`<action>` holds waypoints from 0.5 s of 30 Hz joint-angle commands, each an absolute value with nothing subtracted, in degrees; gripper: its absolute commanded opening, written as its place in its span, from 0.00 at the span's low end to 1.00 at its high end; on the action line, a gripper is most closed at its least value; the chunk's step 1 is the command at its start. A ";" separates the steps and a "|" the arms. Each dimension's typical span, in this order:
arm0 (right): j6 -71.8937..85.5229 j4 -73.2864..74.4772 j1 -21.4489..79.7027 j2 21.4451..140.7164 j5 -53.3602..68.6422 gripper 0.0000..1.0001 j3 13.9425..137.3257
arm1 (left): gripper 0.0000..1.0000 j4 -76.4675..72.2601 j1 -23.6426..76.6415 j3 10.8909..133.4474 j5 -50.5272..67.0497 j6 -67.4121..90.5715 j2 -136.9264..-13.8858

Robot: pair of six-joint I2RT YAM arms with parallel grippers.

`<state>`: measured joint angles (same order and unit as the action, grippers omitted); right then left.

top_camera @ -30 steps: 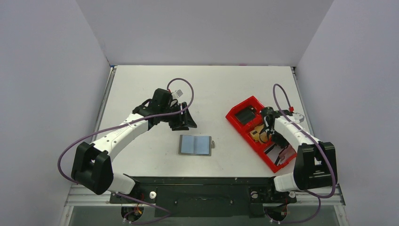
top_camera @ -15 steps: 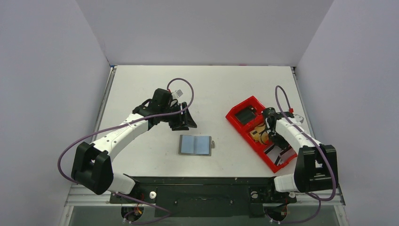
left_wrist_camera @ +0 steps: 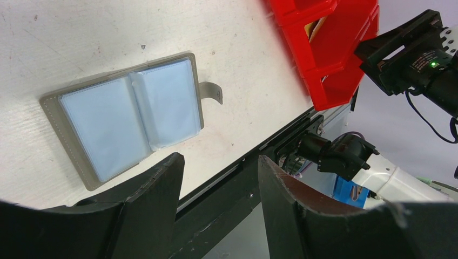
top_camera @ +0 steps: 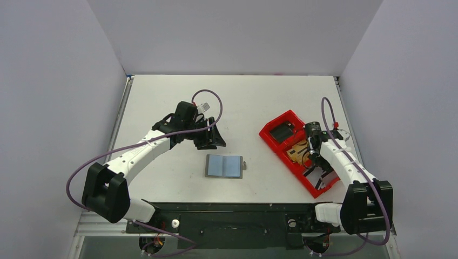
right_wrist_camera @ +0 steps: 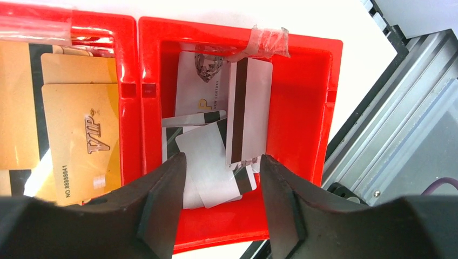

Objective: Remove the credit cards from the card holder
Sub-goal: Place the credit card in the storage box.

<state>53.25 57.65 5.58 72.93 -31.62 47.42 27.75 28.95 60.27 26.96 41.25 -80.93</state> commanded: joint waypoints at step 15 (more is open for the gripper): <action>50.11 61.83 5.66 63.62 -28.19 0.70 55.45 | 0.51 27.30 29.53 62.24 25.60 39.91 -80.71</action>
